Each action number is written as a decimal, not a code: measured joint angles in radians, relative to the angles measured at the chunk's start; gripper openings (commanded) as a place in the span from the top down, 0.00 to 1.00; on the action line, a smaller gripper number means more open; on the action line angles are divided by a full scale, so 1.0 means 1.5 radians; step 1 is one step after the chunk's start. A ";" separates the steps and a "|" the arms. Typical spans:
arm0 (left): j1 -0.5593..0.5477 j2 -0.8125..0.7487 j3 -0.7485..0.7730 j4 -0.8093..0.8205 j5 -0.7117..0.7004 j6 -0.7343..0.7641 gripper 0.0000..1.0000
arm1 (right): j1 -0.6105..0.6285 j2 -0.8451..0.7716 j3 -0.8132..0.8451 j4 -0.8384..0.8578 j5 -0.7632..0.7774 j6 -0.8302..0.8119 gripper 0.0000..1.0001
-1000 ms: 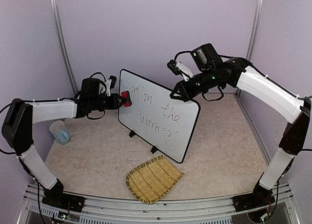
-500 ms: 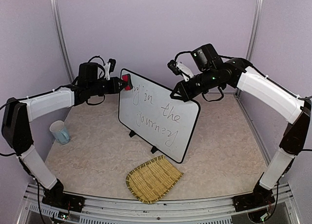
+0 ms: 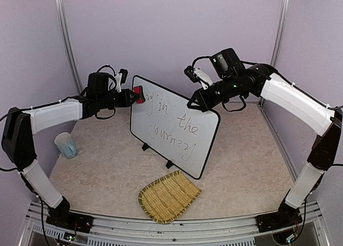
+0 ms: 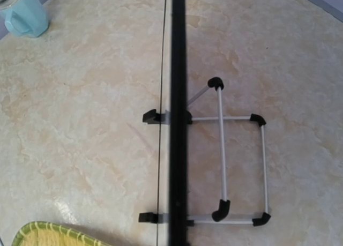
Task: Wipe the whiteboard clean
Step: Erase the center of the whiteboard.
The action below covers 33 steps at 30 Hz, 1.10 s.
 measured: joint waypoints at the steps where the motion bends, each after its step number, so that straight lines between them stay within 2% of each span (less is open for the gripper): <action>1: 0.000 0.000 -0.012 0.000 -0.003 0.000 0.88 | 0.000 0.000 0.000 0.000 0.000 0.000 1.00; 10: -0.001 0.004 -0.093 -0.007 -0.021 -0.001 0.88 | 0.001 0.000 0.000 0.002 -0.004 -0.004 1.00; 33: -0.003 0.002 -0.075 -0.021 -0.003 0.002 0.88 | 0.003 -0.001 -0.001 0.001 0.000 -0.004 1.00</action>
